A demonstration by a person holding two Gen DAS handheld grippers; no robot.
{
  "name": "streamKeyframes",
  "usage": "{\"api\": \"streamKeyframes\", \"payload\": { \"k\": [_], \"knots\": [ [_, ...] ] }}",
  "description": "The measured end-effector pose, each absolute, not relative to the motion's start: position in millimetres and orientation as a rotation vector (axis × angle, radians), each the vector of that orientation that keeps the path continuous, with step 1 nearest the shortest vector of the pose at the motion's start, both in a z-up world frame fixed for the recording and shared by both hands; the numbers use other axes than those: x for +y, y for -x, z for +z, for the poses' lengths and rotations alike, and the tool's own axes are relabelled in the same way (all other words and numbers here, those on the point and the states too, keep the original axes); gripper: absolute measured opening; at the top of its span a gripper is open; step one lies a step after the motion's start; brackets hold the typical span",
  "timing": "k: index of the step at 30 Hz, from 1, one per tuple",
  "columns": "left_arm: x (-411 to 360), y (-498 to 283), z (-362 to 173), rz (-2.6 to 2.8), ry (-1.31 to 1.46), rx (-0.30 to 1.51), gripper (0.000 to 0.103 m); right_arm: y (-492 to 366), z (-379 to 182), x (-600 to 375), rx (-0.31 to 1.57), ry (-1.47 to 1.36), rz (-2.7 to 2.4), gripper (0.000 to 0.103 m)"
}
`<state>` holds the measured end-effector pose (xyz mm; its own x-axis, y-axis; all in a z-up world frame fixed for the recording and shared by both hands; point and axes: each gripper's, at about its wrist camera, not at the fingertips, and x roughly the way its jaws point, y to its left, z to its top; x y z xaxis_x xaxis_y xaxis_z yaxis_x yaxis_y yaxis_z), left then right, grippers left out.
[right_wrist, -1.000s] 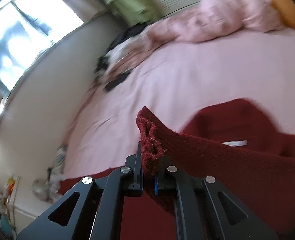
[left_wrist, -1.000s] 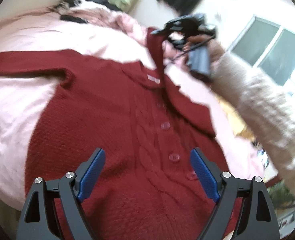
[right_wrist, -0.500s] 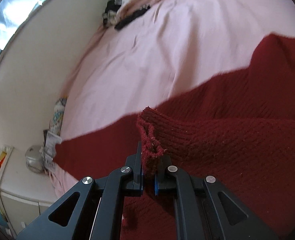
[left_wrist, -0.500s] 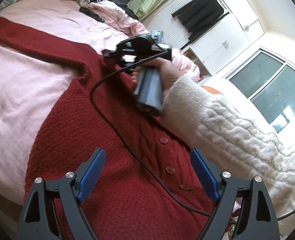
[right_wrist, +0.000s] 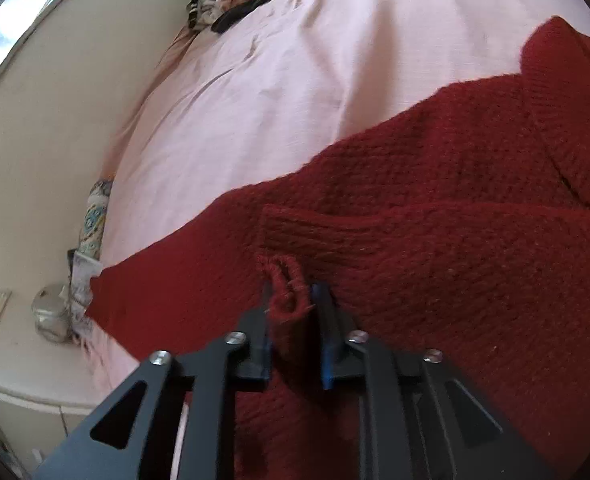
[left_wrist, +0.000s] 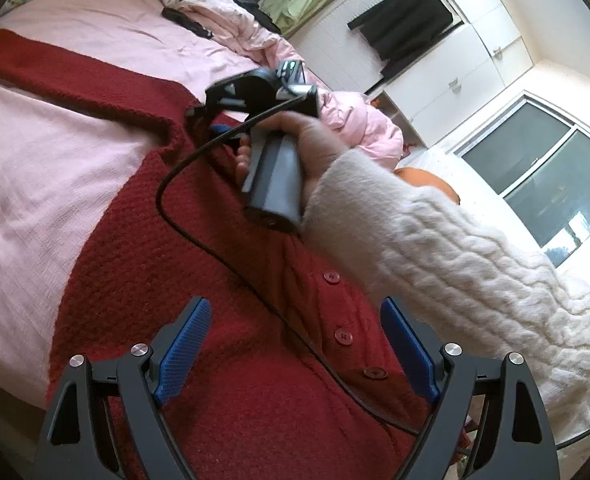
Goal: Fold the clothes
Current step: 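Lay the sleeve on the cardigan front and open the right tool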
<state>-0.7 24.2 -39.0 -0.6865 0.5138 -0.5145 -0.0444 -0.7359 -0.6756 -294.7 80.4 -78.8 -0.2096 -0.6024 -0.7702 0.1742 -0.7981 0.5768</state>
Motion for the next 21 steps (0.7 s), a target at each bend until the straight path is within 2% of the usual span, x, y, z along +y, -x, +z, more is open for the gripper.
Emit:
{"api": "streamKeyframes", "payload": {
  "k": [2,4,5,10,13,17,21],
  "knots": [
    [26,3,-39,2.453,1.042,-0.923,0.087,293,-72,79,-0.494,-1.579,-1.992,0.041],
    [27,3,-39,2.459,1.052,-0.913,0.087,288,-67,81,-0.505,-1.585,-1.926,0.066],
    [28,4,-38,2.464,1.059,-0.904,0.087,283,-63,81,-0.504,-1.583,-1.872,0.069],
    [34,5,-38,2.479,1.093,-0.863,0.087,258,-29,101,-0.423,-1.417,-1.836,0.070],
    [38,6,-38,2.489,1.119,-0.837,0.087,249,-8,147,-0.469,-1.290,-1.900,0.070],
    [42,8,-37,2.505,1.151,-0.800,0.087,258,-3,259,-0.634,-1.210,-2.128,0.070],
    [47,10,-36,2.520,1.177,-0.769,0.087,275,-26,383,-0.928,-1.304,-2.311,0.070]
  ]
}}
